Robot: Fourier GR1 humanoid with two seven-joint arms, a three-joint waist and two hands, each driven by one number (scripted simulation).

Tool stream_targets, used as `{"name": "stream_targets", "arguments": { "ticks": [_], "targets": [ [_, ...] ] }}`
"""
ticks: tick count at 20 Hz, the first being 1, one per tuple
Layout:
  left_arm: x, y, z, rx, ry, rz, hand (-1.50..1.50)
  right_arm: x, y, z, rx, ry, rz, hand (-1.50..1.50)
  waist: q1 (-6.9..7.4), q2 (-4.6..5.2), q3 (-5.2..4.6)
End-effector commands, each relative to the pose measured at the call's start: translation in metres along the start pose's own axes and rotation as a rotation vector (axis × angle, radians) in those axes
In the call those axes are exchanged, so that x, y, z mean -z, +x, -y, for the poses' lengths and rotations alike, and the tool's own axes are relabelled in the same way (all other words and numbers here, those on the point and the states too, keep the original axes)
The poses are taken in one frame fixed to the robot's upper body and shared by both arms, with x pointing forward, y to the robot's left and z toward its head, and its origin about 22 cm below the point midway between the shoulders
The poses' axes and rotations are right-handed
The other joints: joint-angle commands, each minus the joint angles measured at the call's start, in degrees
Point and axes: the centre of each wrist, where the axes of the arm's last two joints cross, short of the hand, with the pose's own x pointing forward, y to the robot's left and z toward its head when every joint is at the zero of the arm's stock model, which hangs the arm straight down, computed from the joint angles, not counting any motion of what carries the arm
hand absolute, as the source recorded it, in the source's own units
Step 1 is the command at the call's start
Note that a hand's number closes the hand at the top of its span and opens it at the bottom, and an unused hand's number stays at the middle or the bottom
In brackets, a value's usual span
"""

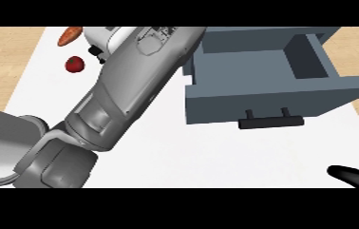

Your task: Pick up the can, place it into the drawer and close the drawer

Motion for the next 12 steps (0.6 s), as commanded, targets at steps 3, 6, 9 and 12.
{"name": "stream_targets", "arguments": {
  "ticks": [3,6,9,12],
  "targets": [
    [0.006,-0.010,0.002,0.053,0.027,0.005,1.50,0.011,0.006,-0.006,-0.009,0.025,0.008,-1.50,-1.08,0.37,0.02],
    [0.005,-0.007,0.005,0.049,0.062,0.001,1.50,0.007,0.014,-0.005,-0.017,0.032,-0.007,-1.50,-1.12,0.15,0.01],
    [0.008,0.002,0.007,0.036,0.135,-0.011,-1.50,0.008,0.002,-0.002,-0.022,0.045,0.005,-1.50,-1.95,0.41,0.10],
    [0.010,0.010,0.008,0.052,0.171,0.022,-1.50,0.010,0.006,-0.009,-0.001,0.030,0.012,-1.50,-2.09,0.72,0.09]
  ]
}}
